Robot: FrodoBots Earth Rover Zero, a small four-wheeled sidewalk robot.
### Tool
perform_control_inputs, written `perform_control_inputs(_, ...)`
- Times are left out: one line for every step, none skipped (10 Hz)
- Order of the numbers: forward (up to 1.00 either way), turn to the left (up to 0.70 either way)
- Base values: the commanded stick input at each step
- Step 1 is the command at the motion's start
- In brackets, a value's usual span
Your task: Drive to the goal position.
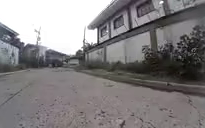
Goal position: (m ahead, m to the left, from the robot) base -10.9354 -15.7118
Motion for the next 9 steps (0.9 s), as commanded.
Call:
perform_control_inputs(0.70, 0.00)
perform_control_inputs(0.70, 0.00)
perform_control_inputs(0.70, 0.00)
perform_control_inputs(0.70, 0.00)
perform_control_inputs(0.70, 0.00)
perform_control_inputs(0.70, 0.00)
perform_control_inputs(0.70, 0.00)
perform_control_inputs(0.70, 0.00)
perform_control_inputs(0.70, 0.00)
